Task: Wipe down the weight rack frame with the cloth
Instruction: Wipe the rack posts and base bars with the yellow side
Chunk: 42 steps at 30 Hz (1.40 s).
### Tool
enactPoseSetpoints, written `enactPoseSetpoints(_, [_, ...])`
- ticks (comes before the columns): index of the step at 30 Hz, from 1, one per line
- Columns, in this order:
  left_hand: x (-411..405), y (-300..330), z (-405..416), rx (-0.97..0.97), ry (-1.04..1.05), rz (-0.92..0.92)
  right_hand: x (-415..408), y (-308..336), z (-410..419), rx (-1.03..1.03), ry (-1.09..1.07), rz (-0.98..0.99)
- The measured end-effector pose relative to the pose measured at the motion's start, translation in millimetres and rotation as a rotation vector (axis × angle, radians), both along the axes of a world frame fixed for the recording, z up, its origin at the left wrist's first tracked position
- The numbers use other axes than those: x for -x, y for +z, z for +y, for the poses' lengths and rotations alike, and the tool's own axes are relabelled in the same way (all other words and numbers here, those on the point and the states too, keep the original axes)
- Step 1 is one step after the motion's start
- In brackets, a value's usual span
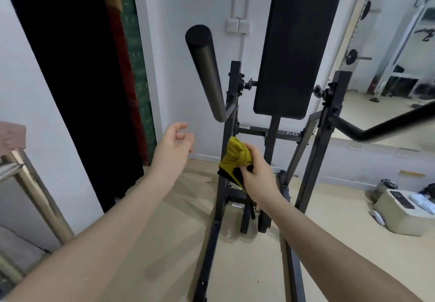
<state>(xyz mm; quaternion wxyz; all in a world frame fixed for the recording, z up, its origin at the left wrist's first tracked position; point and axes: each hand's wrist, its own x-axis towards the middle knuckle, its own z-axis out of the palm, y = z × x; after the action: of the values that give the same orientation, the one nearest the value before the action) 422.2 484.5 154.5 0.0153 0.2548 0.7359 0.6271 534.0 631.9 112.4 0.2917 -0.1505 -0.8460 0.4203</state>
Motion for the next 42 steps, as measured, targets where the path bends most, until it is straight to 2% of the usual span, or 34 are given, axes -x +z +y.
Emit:
enactPoseSetpoints(7, [74.2,31.9,55.1,-0.062,-0.014,0.081,107.0,48.5,53.5,0.141,-0.021,0.186])
enactPoseSetpoints(10, [85.5,40.7,70.8,-0.135,-0.005,0.148,139.4,73.1,63.6,0.125,-0.045,0.336])
enactPoseSetpoints(12, [89.7,50.4,78.6,-0.209,-0.001,0.213,158.3,93.4,63.2,0.116,0.057,0.47])
enactPoseSetpoints(15, [88.1,67.1,84.2,-0.269,0.003,0.329,176.7,119.3,53.7,0.075,0.327,0.571])
enactPoseSetpoints(19, [82.1,82.7,87.4,-0.322,0.043,0.348,185.4,140.0,51.8,-0.119,0.62,0.726])
enactPoseSetpoints(23, [76.3,82.9,94.8,-0.345,0.152,0.303,201.7,123.2,83.0,-0.204,0.777,0.645])
enactPoseSetpoints(27, [72.4,80.6,98.9,-0.331,0.222,0.292,222.0,80.5,124.9,-0.05,0.77,0.534])
enactPoseSetpoints(32, [71.8,83.8,101.7,-0.341,0.258,0.283,203.2,121.5,87.6,-0.13,0.891,0.721])
enactPoseSetpoints(35, [71.1,84.8,100.8,-0.362,0.275,0.253,209.0,124.1,77.0,-0.327,0.79,0.792])
enactPoseSetpoints(38, [69.9,85.5,100.5,-0.359,0.261,0.233,230.1,84.0,94.2,-0.442,0.623,0.803])
enactPoseSetpoints(40, [69.3,85.6,99.1,-0.339,0.26,0.227,235.5,57.8,102.5,-0.411,0.487,0.77])
enactPoseSetpoints(42, [69.8,86.3,97.7,-0.333,0.259,0.228,228.5,59.5,91.9,-0.303,0.451,0.765])
